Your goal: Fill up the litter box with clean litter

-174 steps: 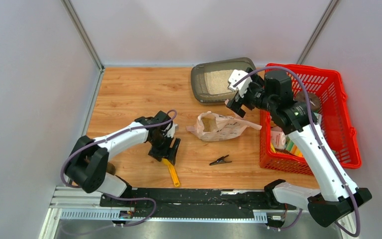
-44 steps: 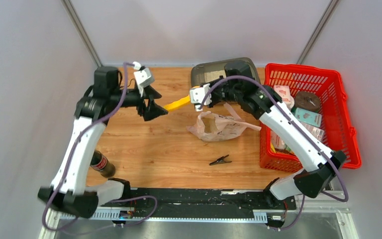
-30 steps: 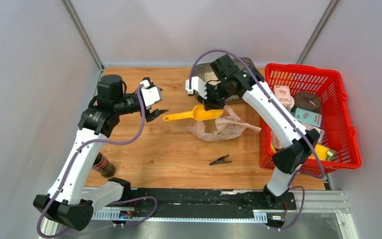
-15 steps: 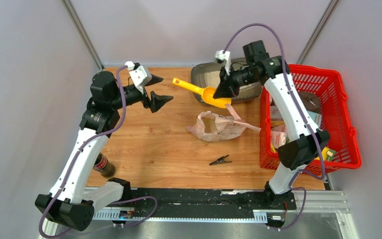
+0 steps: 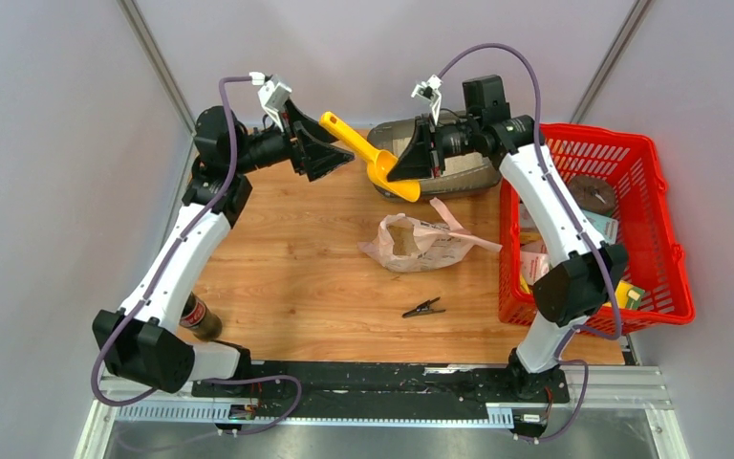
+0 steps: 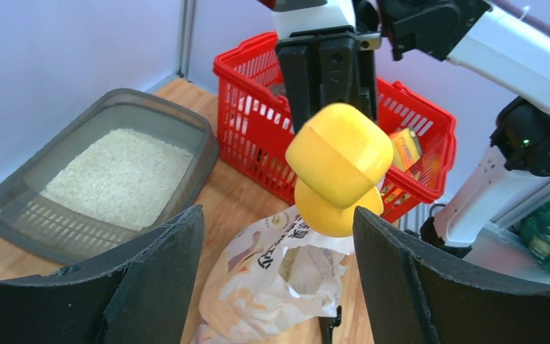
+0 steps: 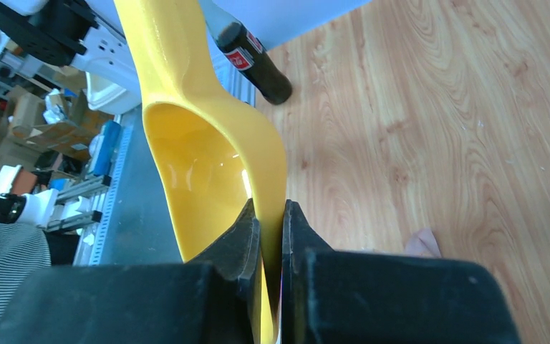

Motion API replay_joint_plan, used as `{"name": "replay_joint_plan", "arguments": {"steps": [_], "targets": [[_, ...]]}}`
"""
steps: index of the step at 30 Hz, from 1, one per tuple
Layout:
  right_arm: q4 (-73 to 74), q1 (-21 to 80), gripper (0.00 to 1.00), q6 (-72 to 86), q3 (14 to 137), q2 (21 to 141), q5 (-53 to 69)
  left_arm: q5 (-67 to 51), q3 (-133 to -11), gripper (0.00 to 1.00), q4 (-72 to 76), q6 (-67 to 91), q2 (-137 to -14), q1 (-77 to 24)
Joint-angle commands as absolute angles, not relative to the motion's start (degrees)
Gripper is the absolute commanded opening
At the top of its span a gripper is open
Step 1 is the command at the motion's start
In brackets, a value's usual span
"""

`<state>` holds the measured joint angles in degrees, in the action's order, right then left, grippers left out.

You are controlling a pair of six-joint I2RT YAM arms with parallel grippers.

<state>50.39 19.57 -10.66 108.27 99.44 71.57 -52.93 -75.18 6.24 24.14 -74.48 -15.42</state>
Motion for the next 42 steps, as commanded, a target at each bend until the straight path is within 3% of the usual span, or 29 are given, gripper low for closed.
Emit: {"name": "replay_joint_plan", "arguments": {"steps": [1, 17, 26, 28, 30, 34, 37, 39, 42], "targets": [[41.2, 19.4, 0.01, -0.9, 108.5, 100.5, 78.1, -57.6, -79.9, 0.80, 12.4, 29.8, -75.8, -16.4], [38.5, 20.0, 0.01, 3.4, 106.2, 103.3, 80.7, -63.6, -81.5, 0.57, 17.1, 30.9, -79.7, -18.1], [38.9, 20.3, 0.00, 2.1, 104.5, 101.3, 74.2, -60.9, -81.1, 0.61, 15.6, 30.1, -80.1, -18.2], [41.9, 20.1, 0.00, -0.1, 104.9, 99.7, 70.5, -60.6, -83.0, 0.68, 10.2, 26.1, -79.5, -17.2], [48.0, 20.5, 0.00, -12.7, 108.6, 98.9, 62.1, -60.2, -85.3, 0.72, 1.1, 21.1, -79.0, -15.9], [53.6, 21.8, 0.00, -24.4, 109.5, 95.5, 51.8, -59.3, -88.9, 0.74, -16.7, 9.4, -78.3, -14.5], [49.2, 23.6, 0.00, -27.5, 105.3, 91.5, 45.1, -57.1, -82.6, 0.75, -8.8, 18.0, -76.2, -14.5], [41.8, 24.5, 0.00, -25.2, 99.4, 88.0, 40.5, -55.0, -75.8, 0.76, 7.6, 29.0, -74.8, -14.6], [35.8, 27.0, 0.00, -26.4, 94.0, 84.1, 36.8, -53.8, -75.9, 0.76, 10.0, 28.8, -75.4, -15.7]]}}
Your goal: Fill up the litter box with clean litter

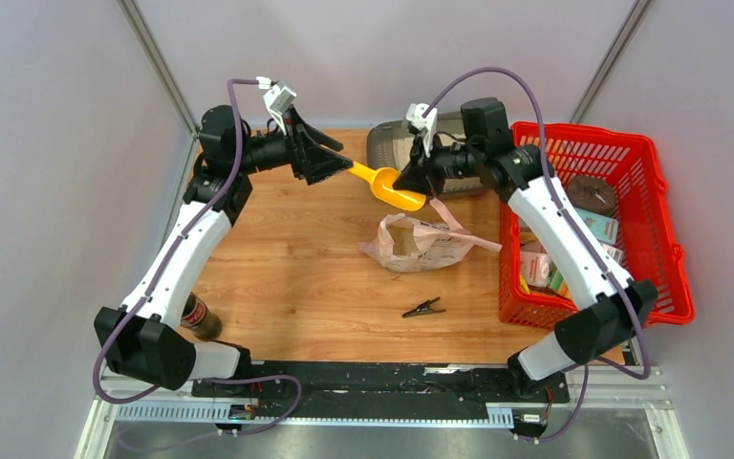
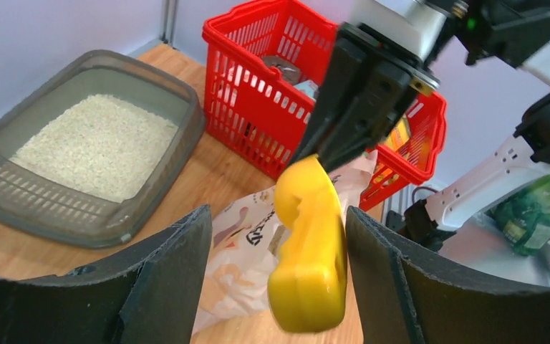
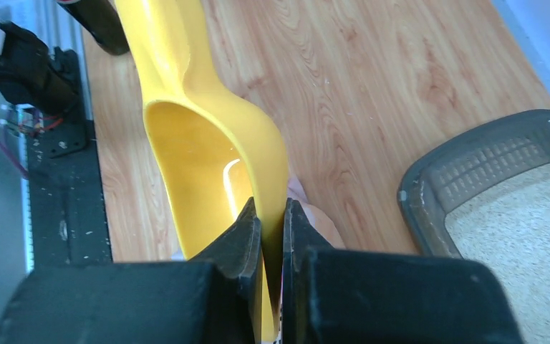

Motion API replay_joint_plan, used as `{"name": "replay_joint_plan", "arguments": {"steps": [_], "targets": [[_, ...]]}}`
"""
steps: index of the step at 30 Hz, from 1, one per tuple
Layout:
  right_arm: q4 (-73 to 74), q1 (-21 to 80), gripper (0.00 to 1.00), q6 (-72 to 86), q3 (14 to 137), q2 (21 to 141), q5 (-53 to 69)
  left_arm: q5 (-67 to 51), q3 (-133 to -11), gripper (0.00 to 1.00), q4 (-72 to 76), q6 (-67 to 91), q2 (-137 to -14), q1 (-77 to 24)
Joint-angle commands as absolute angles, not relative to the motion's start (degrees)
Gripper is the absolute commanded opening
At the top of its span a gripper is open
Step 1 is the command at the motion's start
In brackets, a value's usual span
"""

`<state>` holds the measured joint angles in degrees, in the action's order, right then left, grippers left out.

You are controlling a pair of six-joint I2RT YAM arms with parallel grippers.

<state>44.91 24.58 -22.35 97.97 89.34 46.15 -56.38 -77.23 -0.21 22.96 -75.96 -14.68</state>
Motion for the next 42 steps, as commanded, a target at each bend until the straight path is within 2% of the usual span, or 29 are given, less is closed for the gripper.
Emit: {"name": "replay_joint_plan", "arguments": {"steps": [1, 11, 13, 17, 19, 25, 30, 34, 38, 42], "targets": [[36.5, 27.8, 0.00, -26.1, 94.2, 84.2, 36.7, -54.3, -76.0, 0.76, 10.6, 29.0, -75.6, -15.9], [32.9, 27.8, 0.00, -23.2, 92.5, 83.7, 33.9, -61.9, -76.4, 0.58, 10.4, 28.2, -78.4, -16.3], [31.6, 27.7, 0.00, -22.4, 92.4, 83.4, 33.8, -63.2, -76.4, 0.59, 10.3, 28.5, -78.9, -16.3], [27.5, 27.6, 0.00, -22.4, 90.2, 80.7, 37.7, -64.8, -75.1, 0.74, 14.3, 31.7, -79.5, -15.5], [25.7, 27.8, 0.00, -22.2, 88.9, 79.3, 38.2, -66.4, -74.9, 0.74, 17.7, 32.6, -79.5, -14.9], [23.6, 28.3, 0.00, -22.5, 86.0, 78.9, 38.4, -71.8, -76.6, 0.65, 20.8, 34.6, -80.8, -15.0], [21.2, 30.1, 0.00, -22.7, 84.7, 79.2, 37.2, -70.2, -75.4, 0.55, 21.4, 34.4, -80.2, -15.2], [20.9, 30.8, 0.00, -22.6, 84.4, 79.6, 35.8, -69.7, -75.3, 0.56, 21.1, 34.7, -80.1, -15.3], [19.5, 30.7, 0.00, -21.0, 84.5, 79.9, 34.6, -69.9, -75.1, 0.49, 20.4, 34.2, -80.0, -15.3], [17.6, 30.8, 0.00, -20.2, 84.2, 79.0, 33.1, -68.6, -75.0, 0.53, 19.2, 33.9, -79.9, -15.0]]}}
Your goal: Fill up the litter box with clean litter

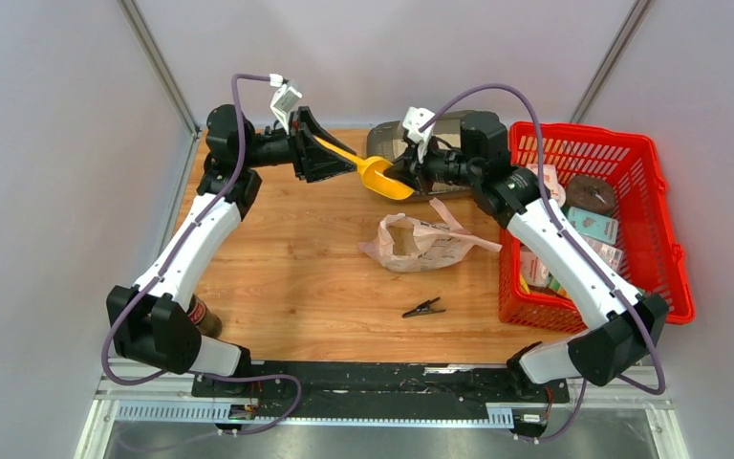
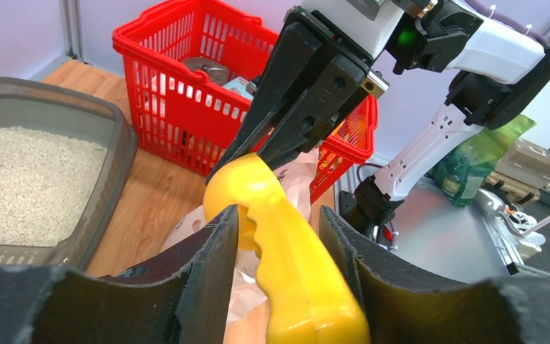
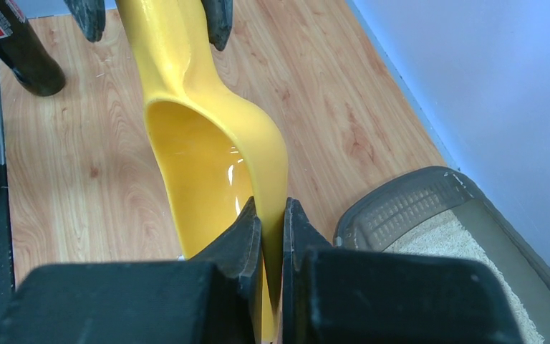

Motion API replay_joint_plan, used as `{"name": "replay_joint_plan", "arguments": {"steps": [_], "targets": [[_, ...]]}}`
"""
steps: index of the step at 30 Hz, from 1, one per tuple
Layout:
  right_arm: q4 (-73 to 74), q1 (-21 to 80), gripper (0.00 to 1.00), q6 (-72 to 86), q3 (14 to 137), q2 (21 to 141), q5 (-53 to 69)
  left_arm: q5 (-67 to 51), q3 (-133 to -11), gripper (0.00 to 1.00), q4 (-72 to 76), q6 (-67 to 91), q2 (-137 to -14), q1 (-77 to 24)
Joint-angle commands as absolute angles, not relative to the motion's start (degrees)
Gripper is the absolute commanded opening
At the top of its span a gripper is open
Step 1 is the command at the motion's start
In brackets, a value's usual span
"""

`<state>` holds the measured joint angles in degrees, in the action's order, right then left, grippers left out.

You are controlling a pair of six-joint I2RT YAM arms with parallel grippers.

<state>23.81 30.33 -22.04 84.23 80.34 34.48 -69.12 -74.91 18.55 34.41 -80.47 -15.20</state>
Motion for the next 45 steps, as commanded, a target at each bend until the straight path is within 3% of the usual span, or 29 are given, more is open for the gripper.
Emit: {"name": "replay_joint_plan", "arguments": {"steps": [1, 12, 18, 25, 28, 30, 34, 36, 41, 45], "targets": [[17.2, 30.8, 0.00, -20.0, 84.0, 78.8, 32.5, -68.4, -75.0, 0.54, 19.1, 34.0, -80.0, -14.9], [17.9, 30.8, 0.00, -20.4, 82.8, 78.9, 31.9, -67.2, -77.1, 0.48, 18.7, 35.5, -81.9, -14.3], [18.2, 30.8, 0.00, -20.7, 82.8, 79.3, 31.4, -67.8, -77.9, 0.36, 18.7, 35.9, -82.9, -14.3], [18.5, 30.8, 0.00, -21.3, 83.6, 80.2, 31.3, -68.6, -78.6, 0.02, 18.0, 35.8, -83.5, -14.2], [19.8, 30.8, 0.02, -21.5, 84.5, 81.2, 31.7, -68.3, -78.7, 0.00, 17.6, 35.8, -83.3, -14.2], [21.6, 30.8, 0.07, -21.8, 85.3, 81.9, 31.6, -67.5, -78.7, 0.00, 16.1, 35.2, -83.1, -14.1], [22.3, 30.8, 0.57, -21.4, 86.1, 82.2, 30.1, -66.6, -77.8, 0.00, 15.3, 34.3, -82.1, -13.7], [24.5, 30.6, 0.68, -21.2, 87.4, 82.3, 29.6, -65.2, -77.9, 0.00, 12.5, 32.0, -81.7, -13.4], [31.6, 26.3, 0.90, -17.8, 94.5, 80.8, 27.3, -51.5, -84.6, 0.00, -18.5, 15.1, -79.3, -13.3], [43.6, 24.3, 0.95, -23.0, 101.0, 80.2, 26.9, -44.3, -85.5, 0.00, -23.1, 15.8, -75.4, -13.6]]}}
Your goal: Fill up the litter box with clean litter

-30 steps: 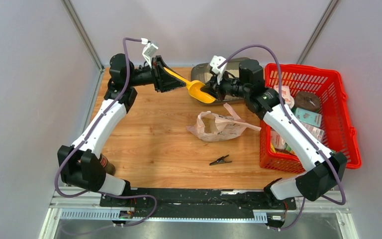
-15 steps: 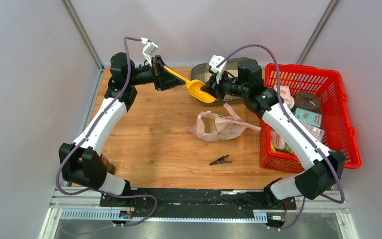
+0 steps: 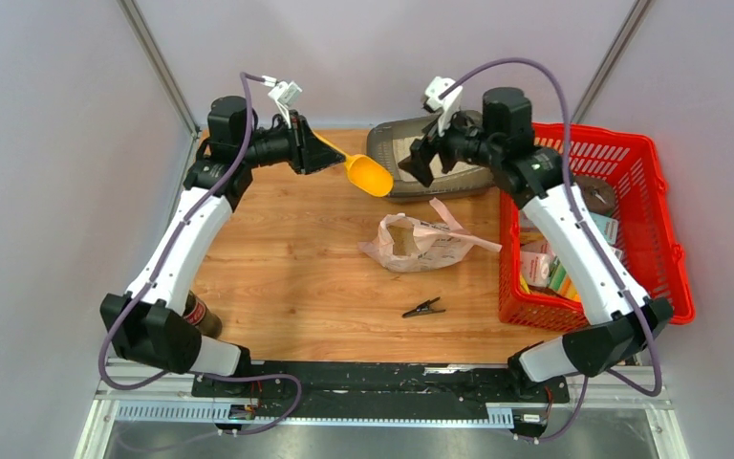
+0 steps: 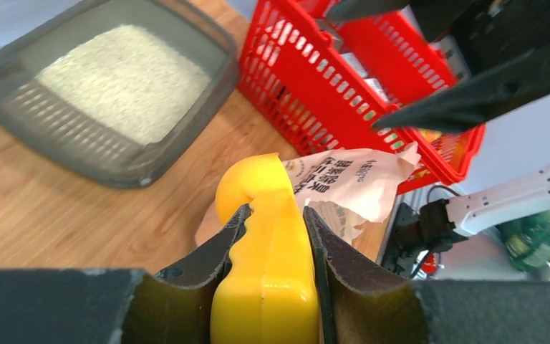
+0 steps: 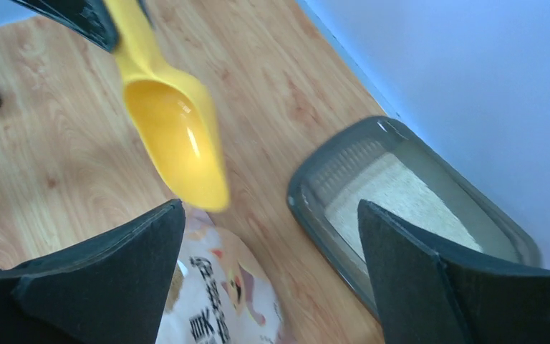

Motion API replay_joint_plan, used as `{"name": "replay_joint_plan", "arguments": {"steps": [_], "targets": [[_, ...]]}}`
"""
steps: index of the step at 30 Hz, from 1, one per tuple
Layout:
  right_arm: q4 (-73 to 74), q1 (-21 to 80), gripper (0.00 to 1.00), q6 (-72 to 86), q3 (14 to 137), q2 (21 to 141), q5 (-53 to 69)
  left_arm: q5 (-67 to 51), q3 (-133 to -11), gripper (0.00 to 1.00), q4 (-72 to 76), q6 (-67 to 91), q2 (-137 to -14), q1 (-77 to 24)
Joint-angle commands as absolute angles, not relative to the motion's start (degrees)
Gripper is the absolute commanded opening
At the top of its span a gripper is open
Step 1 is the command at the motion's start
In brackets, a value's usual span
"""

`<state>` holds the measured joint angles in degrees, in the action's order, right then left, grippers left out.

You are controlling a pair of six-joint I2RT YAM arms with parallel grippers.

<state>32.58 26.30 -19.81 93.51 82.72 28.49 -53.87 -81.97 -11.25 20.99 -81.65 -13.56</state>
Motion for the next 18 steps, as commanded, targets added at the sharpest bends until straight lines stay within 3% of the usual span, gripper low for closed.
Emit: {"name": "replay_joint_plan", "arguments": {"steps": [1, 6, 11, 18], "targets": [[47.1, 24.3, 0.96, -24.6, 101.8, 80.2, 27.4, -43.4, -85.6, 0.00, -23.3, 16.4, -73.7, -14.0], [62.9, 24.3, 0.96, -27.8, 101.3, 77.8, 26.0, -41.1, -82.4, 0.00, -24.7, 17.6, -69.4, -17.7], [66.8, 24.3, 0.96, -28.0, 98.6, 72.9, 26.6, -35.8, -79.7, 0.00, -29.8, 18.4, -65.1, -20.6], [70.6, 24.2, 0.93, -43.8, 87.8, 66.0, 27.6, -28.7, -74.4, 0.00, -27.7, 21.2, -63.9, -27.1]]}}
